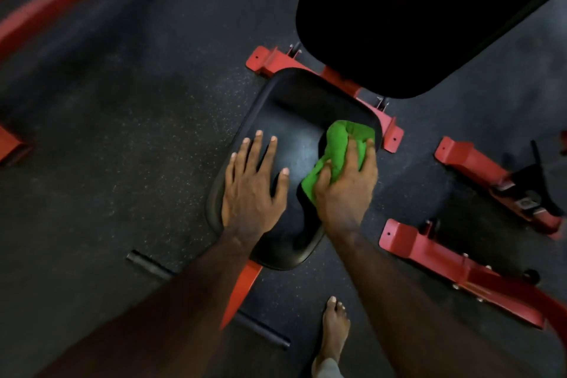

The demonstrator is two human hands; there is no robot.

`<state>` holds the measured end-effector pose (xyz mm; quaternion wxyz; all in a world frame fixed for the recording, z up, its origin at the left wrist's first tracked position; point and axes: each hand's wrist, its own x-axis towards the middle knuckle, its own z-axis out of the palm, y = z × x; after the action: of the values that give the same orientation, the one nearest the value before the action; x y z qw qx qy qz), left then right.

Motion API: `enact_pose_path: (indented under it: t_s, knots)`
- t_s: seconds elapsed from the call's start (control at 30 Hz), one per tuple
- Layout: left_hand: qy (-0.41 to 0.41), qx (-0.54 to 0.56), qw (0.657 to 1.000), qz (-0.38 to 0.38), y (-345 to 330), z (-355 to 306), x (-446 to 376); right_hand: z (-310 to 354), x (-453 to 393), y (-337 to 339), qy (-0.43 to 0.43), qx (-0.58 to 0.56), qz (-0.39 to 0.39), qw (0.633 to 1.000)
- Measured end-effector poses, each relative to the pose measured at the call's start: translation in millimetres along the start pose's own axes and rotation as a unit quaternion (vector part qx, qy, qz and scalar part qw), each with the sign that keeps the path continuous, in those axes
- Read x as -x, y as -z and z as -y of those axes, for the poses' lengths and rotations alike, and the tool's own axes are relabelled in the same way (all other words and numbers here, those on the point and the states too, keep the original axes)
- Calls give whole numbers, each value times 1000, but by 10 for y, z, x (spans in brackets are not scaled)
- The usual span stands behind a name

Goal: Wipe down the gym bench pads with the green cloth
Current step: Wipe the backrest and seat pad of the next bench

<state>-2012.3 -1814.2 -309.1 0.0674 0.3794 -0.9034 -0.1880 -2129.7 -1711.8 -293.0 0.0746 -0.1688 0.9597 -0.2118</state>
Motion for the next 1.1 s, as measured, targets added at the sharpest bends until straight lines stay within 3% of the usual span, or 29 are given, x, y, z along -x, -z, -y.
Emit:
enact_pose_path:
  t_s: [0.07, 0.23, 0.43, 0.6, 0.77, 0.93, 1.1]
  knots:
    - [1, 2, 1000, -7, -13, 3, 3, 106, 128, -42, -19, -20, 2, 1000]
    - [6, 10, 1000, -13, -14, -22, -1, -142, 421, 29, 117, -20, 47, 992]
    - [18, -14, 999, 22, -12, -16, -23, 81, -498, 0, -49, -76, -18, 996]
    - [23, -19, 999, 23, 2, -32, -23, -88, -42, 0, 22, -39, 8, 999]
    - [26, -4, 1000, 10, 71, -92, -58, -105, -89, -66, 20, -1, 29, 999]
    - [-70, 23, 997, 6, -13, -300, -502, -142, -77, -74, 26, -13, 20, 999]
    - [-65, 11, 998, 21, -200, -238, -582, -157, -146, 26, 26, -70, 20, 997]
